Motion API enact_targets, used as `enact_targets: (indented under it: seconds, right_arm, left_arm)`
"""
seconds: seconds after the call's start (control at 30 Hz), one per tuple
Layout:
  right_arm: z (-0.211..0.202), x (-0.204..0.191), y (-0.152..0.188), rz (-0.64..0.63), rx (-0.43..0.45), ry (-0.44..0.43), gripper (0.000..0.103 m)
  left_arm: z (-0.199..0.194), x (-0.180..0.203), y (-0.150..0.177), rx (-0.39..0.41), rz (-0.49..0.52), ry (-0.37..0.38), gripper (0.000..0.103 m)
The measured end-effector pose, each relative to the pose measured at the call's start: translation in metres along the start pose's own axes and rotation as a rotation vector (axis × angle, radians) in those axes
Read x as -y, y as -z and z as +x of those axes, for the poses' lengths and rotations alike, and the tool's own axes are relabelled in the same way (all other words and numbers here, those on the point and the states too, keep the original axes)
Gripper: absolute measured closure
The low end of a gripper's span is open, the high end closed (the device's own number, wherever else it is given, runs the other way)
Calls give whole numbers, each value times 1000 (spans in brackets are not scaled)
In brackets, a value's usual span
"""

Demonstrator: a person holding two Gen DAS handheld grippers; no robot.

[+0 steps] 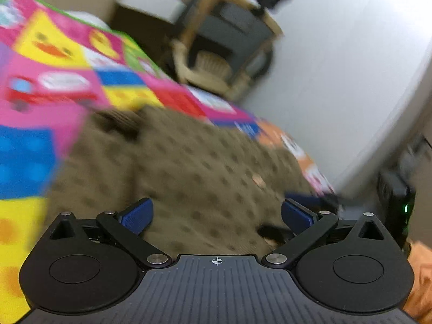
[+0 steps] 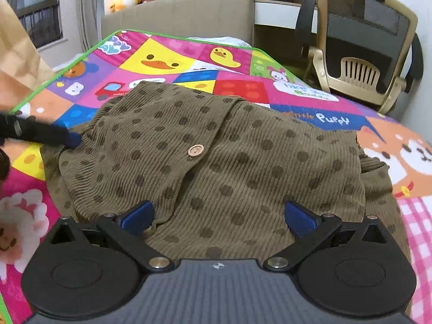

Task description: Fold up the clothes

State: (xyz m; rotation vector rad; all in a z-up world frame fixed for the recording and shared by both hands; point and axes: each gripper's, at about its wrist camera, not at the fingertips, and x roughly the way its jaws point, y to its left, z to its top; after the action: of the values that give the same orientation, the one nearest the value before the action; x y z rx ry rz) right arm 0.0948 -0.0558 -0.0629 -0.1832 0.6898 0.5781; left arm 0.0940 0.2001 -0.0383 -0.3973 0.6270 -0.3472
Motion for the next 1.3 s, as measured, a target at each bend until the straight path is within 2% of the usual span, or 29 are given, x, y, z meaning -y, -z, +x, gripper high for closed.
enact_targets:
  seconds: [0.1,0.23,0.3,0.33,0.37,0.43,0.5,0.53,0.57,0.6,0.63,0.67,0.77,0.87,0.97,1.07,1.13,1.2,1.27,1.3]
  right_arm:
    - [0,0,2,-3,5,2,0]
    - [-1,-1,3,-1,12,4,0]
    - [-1,-1,3,0,14,5,0]
    - [-1,-2,3,0,14,5,0]
    - [-1,-2,3,0,15,6,0]
    - [-1,-2,3,0,16,7,0]
    - [-1,-2,3,3,18,6,0]
    - [-1,-2,3,3,18,7,0]
    - [-2,-2,3,4,19,7,0]
    - [-2,-2,3,4,19,8,0]
    - [-2,-2,3,2,20,10,0]
    - [-3,-3,3,-2,21,12,0]
    - [-13,-10,0,-24,60,15,0]
    - [-34,-33,-9,-77,160,-93,0]
    - [-38,-77,-23,-219,195,-139,0]
    - [-18,-121,-31,-338,148,-192,0]
    - [-8,-138,-32,-415,139,-161,1]
    - [-8,-139,-31,-428,144,-139,1]
    - [-16,-122,-29,-378,148,-134,1]
    - [-20,-114,-28,-354,149,-125,1]
  left_arm:
    - [-28,-18,-5,81,-18,-149,0]
    - [-37,-51,-5,59,-122,-267,1]
    - [-31,-57,-1,26,-133,-289,6]
    - [-26,-57,1,11,-127,-297,18]
    - [-21,-57,2,-5,-121,-304,25]
    - [-13,-55,4,-18,-106,-316,23]
    - [-10,-52,4,-11,-93,-325,25]
    - [-8,-51,4,-7,-87,-329,39]
    - [-8,-49,4,-4,-79,-335,58]
    - [-9,-48,4,0,-72,-340,67]
    - [-13,-48,3,9,-82,-317,87]
    - [-16,-49,2,18,-91,-295,91]
    - [-27,-43,-2,56,-82,-251,91]
    - [-32,-40,-9,72,-89,-204,91]
    - [-30,-40,-18,72,-106,-153,93]
    - [-27,-38,-25,64,-116,-105,93]
    - [-28,-39,-28,67,-128,-119,93]
    - [-36,-43,-27,74,-123,-158,84]
    - [-41,-47,-22,67,-97,-211,43]
    - [-42,-48,-19,60,-81,-238,37]
